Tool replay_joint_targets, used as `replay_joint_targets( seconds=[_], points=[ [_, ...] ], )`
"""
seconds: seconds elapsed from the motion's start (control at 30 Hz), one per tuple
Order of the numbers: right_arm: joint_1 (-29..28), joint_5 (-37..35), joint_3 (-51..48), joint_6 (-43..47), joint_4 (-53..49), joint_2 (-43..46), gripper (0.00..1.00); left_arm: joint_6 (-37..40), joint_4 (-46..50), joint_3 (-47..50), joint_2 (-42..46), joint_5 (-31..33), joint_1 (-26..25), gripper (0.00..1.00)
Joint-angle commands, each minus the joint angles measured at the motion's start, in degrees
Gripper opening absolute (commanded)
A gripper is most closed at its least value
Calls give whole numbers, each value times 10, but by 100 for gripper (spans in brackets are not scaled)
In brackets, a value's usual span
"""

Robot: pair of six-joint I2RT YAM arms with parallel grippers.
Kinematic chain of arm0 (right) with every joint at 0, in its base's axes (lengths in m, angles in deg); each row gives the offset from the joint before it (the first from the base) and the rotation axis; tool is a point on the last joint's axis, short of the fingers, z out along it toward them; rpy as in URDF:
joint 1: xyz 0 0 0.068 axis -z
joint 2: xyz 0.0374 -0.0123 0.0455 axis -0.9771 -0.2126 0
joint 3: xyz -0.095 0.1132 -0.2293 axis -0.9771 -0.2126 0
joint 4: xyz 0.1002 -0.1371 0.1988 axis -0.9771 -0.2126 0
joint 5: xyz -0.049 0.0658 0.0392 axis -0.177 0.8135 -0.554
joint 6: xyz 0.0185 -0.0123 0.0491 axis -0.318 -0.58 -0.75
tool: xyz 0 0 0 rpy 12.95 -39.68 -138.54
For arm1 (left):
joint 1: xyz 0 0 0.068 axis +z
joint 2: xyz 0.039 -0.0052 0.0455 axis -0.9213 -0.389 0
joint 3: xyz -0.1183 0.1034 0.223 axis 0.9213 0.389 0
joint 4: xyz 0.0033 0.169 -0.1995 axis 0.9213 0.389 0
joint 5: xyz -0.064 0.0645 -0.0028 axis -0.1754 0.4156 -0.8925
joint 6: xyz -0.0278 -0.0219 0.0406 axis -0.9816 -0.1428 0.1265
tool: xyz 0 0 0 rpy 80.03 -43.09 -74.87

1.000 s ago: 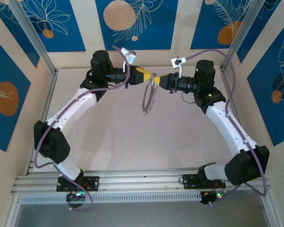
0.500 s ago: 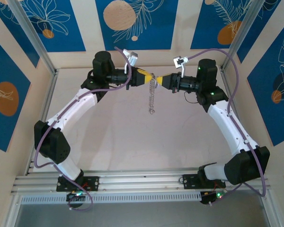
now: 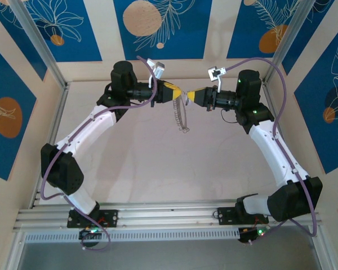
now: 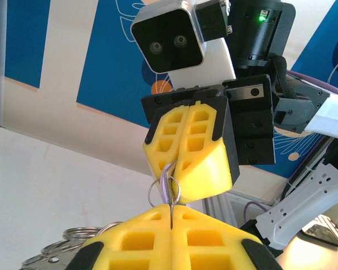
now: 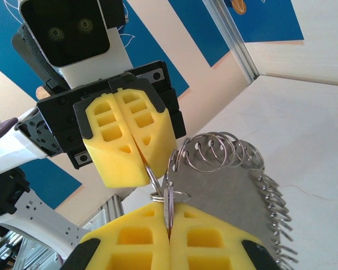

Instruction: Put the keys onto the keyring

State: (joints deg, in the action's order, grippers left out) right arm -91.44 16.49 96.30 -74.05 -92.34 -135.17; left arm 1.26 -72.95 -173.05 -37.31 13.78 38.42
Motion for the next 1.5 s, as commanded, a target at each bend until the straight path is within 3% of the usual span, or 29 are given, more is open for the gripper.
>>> replay_joint_targets(
  seconds=[0.0, 0.43, 1.33, 1.47],
  points=[
    [-14, 5, 27, 15, -14, -7, 0, 2, -16, -7, 22, -8, -5, 0],
    [-37, -2, 35, 32, -27, -28, 0, 0, -20, -9, 18, -7, -8, 0],
    [20, -28, 13, -8, -25, 3, 0, -13, -60, 64, 27, 19, -7, 0],
    [22, -28, 8, -15, -17, -3, 0, -34, -93, 77, 23, 24, -7, 29]
  ],
)
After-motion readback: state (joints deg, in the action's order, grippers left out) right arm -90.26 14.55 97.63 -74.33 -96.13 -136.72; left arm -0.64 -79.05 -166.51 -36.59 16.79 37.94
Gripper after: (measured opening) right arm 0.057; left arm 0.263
